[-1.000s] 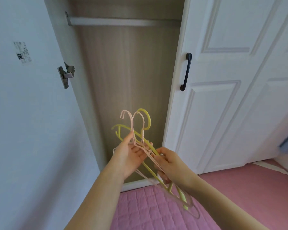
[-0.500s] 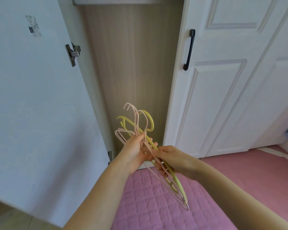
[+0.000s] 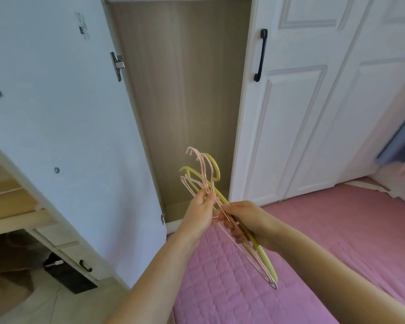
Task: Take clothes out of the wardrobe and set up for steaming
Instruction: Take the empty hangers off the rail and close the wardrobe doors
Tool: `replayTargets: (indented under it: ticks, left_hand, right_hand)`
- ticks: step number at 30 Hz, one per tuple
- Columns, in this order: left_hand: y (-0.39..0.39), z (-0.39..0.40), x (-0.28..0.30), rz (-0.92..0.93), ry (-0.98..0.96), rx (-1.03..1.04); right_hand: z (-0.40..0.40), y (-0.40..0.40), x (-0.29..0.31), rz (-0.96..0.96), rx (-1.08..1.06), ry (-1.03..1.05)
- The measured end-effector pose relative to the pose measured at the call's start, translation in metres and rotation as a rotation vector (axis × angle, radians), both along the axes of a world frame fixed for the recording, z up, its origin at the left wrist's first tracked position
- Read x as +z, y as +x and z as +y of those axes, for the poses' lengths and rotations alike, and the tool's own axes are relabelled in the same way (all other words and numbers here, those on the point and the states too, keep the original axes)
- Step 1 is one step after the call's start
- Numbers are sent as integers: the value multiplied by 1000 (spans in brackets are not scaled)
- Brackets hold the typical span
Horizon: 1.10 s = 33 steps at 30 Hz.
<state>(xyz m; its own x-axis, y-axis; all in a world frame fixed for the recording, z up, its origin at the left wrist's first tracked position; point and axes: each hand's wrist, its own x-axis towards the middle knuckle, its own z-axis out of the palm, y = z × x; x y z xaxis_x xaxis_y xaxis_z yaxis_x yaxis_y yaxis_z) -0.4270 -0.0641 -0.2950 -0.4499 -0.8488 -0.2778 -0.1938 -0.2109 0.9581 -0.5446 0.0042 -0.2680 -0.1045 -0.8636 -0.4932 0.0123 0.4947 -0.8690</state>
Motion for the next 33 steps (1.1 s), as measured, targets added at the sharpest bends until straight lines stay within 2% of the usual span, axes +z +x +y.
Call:
replayTargets:
  ticks: [5,10,19,23,27,33]
  left_hand:
    - [44,16,-3,34,28,-16]
    - [88,29,-1,-33,4,-171]
    - [181,62,42,-59,-127,-277]
    - [227,53,58,-12,-236,-223]
    - [261,37,79,49,-296,-136]
    - [280,-6,131,119,-491,138]
  right_hand:
    - [28,50,-14,-18,-118,-20]
    - [52,105,-25,1,-279,-70]
    - [78,186,-6,6,-569,-145]
    - [67,218,0,80,-638,-247]
    - [42,246,16,255,-657,-333]
    - [7,271,40,376,-693,-427]
